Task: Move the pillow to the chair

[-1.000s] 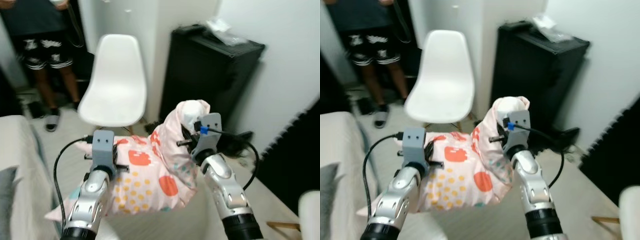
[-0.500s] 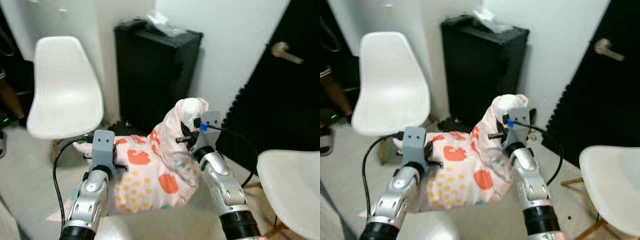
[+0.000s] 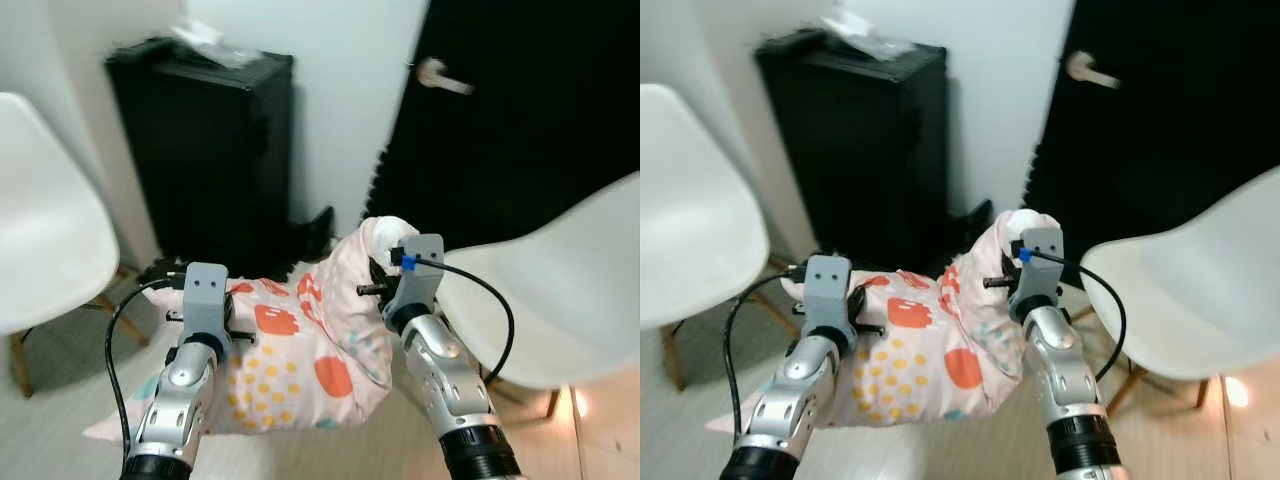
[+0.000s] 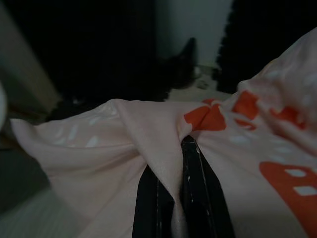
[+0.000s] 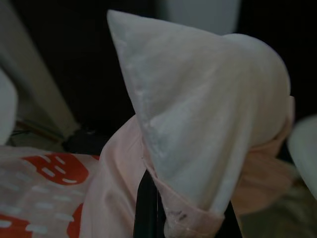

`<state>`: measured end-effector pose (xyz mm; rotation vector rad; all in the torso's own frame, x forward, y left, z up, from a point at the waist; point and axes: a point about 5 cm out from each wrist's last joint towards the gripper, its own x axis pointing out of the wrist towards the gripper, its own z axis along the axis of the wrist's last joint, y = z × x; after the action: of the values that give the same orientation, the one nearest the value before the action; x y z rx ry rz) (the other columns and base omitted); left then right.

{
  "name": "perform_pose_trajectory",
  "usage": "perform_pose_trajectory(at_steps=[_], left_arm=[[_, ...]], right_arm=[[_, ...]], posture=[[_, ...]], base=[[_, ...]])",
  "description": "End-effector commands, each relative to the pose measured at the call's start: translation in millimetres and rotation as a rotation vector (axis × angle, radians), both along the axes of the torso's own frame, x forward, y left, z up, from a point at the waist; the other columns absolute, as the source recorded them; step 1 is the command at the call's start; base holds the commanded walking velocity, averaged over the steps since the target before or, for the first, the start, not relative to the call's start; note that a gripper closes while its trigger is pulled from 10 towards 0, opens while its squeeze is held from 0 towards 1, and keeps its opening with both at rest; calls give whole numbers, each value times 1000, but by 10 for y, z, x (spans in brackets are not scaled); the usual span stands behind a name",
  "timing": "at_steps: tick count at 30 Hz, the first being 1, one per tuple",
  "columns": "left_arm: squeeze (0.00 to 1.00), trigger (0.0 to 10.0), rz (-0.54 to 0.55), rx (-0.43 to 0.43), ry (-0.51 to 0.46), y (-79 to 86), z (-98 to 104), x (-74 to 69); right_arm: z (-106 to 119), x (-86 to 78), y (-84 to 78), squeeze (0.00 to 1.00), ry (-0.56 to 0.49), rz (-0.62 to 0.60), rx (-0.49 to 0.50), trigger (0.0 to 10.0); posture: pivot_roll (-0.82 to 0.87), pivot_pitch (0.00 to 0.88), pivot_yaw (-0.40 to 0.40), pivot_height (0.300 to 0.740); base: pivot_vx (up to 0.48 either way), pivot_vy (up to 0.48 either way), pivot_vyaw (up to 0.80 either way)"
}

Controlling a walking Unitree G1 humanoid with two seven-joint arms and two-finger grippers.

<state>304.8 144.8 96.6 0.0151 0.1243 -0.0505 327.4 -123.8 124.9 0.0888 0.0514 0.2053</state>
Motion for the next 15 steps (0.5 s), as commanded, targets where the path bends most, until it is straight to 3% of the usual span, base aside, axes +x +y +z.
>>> perform_pose_trajectory(at_steps=[1,15], left_arm=[[0,10000,-40,-17,-36,-73,82,7],[0,10000,-24,-40,-21,-55,58,-14]], right_arm=[[48,6,22,0,-20,17,8,10000],[-59,-24,-11,0,10,15,2,10000]], posture=[[30,78,-16,740],[35,65,-24,740]], base=[[0,0,-800],[0,0,-800]])
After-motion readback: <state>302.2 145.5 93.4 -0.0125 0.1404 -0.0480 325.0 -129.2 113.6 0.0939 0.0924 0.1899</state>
